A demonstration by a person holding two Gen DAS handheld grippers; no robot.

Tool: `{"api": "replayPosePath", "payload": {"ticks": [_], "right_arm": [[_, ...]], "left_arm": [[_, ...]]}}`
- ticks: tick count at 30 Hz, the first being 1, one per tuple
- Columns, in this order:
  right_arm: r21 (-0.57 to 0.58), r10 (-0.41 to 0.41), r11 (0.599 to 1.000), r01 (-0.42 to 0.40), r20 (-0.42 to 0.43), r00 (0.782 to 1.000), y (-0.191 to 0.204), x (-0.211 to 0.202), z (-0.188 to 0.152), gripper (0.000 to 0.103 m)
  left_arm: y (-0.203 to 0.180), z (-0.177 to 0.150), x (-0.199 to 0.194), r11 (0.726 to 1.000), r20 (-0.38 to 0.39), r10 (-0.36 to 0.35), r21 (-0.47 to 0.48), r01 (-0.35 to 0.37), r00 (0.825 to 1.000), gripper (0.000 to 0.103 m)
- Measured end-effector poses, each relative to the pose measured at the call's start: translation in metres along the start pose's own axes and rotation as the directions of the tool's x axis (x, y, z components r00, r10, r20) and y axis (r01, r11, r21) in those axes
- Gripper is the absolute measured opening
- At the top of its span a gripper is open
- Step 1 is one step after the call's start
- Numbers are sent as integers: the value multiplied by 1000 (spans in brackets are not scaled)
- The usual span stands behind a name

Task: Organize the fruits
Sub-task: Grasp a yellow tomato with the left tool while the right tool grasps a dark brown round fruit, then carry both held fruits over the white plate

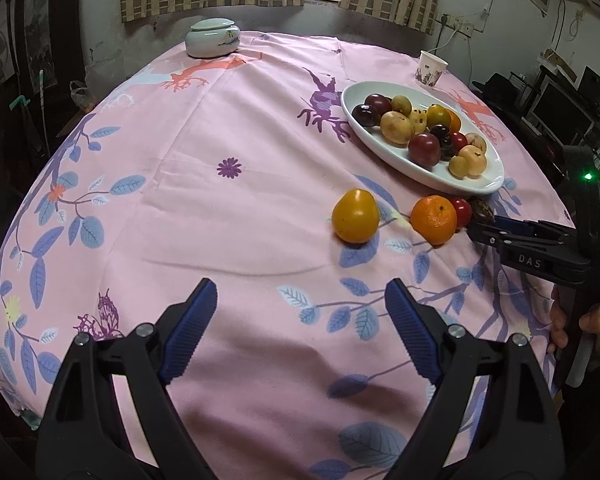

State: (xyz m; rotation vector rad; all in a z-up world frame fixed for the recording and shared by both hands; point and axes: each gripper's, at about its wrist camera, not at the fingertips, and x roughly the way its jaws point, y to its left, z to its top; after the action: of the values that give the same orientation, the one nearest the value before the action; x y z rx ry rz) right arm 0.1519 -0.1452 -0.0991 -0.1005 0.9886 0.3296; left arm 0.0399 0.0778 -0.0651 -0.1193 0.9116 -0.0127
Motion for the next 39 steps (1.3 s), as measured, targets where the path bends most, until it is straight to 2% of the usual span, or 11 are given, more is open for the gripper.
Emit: {"api": "replayPosePath", "payload": {"ticks": [2,3,5,9,14,17,18,19,21,29,39], "right_arm": [[-26,-25,999,25,9,1000,6,5,4,52],[-38,-30,999,31,10,999,8,5,6,46],[-40,-42,998,42,-1,999,10,2,5,45],[26,-12,1000,13,-29,999,4,-19,-7,45],[94,8,996,-6,-19,1000,-10,-48,-39,45],[141,27,990,-23,-29,999,-20,-55,-52,46],[155,35,987,-31,-27,999,-22,-57,-53,46],[169,46,985,-41,-22,999,-25,-59,-55,46],[182,58,982,-55,-10,998,-25,-63,-55,46],[147,79,986,-81,18,997,-10,-73,-50,46],[128,89,987,-92,32,996,3,-80,-50,46]], "left_arm": [[-3,0,2,1000,-5,-7,6,7,1000,88],[-6,1,4,1000,-6,-7,13,7,1000,88],[-12,3,6,999,-4,1,36,-1,1000,88],[-25,16,23,996,2,19,91,-19,1000,88],[-37,31,63,992,-48,32,127,-25,998,85],[-38,38,82,992,-68,55,114,-47,996,69],[-37,40,86,994,-73,41,103,-34,996,62],[-37,41,89,995,-72,28,93,-21,997,61],[-41,43,88,995,-67,0,100,7,998,38],[-45,28,55,993,-74,-95,65,100,993,38],[-65,4,12,975,-47,-179,127,183,983,38]]}}
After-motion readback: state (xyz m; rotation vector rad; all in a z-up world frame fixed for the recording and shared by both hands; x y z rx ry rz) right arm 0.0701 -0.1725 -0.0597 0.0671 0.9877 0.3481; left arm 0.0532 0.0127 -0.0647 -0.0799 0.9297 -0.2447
